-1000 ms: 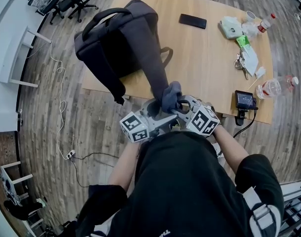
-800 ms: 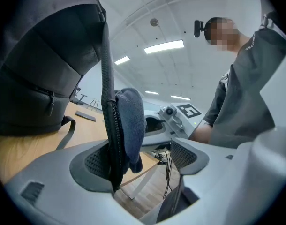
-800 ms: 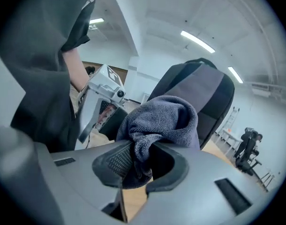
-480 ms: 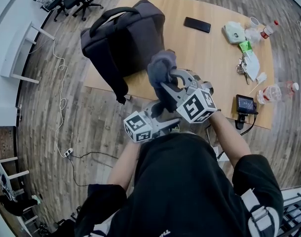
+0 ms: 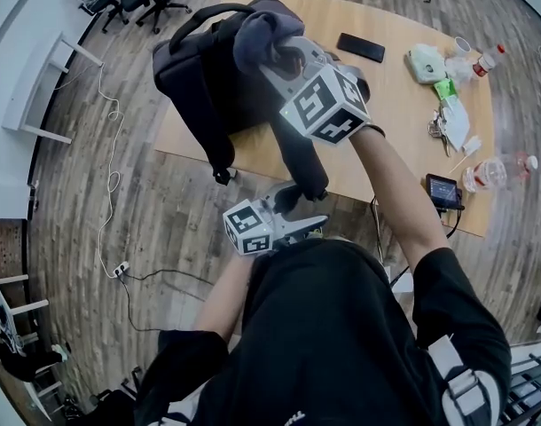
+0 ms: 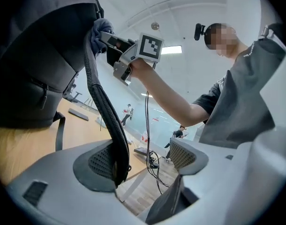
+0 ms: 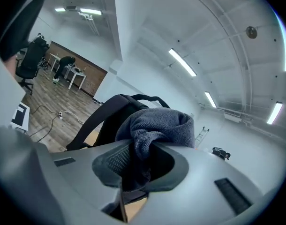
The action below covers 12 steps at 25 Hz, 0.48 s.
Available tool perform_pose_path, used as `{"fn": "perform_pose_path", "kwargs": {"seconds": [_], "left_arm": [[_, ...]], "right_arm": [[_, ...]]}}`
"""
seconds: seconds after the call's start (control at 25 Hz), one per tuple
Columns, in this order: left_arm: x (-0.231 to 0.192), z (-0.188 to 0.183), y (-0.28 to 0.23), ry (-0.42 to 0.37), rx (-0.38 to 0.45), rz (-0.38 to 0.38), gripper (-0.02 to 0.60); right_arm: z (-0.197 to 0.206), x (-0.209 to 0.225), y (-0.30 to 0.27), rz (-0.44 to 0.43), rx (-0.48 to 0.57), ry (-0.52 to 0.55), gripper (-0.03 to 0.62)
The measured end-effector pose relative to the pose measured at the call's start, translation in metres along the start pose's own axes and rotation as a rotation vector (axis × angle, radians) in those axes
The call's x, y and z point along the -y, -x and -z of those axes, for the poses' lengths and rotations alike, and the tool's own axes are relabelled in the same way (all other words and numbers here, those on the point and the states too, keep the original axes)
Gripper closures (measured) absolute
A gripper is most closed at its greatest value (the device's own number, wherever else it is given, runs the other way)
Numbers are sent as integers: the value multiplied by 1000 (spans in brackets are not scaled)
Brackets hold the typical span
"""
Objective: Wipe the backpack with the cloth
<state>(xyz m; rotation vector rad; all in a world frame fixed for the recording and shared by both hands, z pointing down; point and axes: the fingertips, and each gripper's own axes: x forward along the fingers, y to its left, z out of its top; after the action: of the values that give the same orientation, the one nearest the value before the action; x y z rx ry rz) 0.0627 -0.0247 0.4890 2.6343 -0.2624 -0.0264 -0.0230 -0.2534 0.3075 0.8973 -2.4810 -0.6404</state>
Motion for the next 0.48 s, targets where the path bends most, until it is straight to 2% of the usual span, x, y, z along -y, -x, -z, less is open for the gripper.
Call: {"fn": "perform_pose_path", "kwargs": {"seconds": [0.32,0.4,0.48], "left_arm": [[3,4,-3,4,-41,38,219],[6,8,-7,12,-49,56,219],[7,9,-9,25,-44,63,219]], "right_arm": [[-21,25,-6,35,25,18,516],[-13,13,0,15,20,35,517],[3,-11,9,-51,-12,48,517]]}}
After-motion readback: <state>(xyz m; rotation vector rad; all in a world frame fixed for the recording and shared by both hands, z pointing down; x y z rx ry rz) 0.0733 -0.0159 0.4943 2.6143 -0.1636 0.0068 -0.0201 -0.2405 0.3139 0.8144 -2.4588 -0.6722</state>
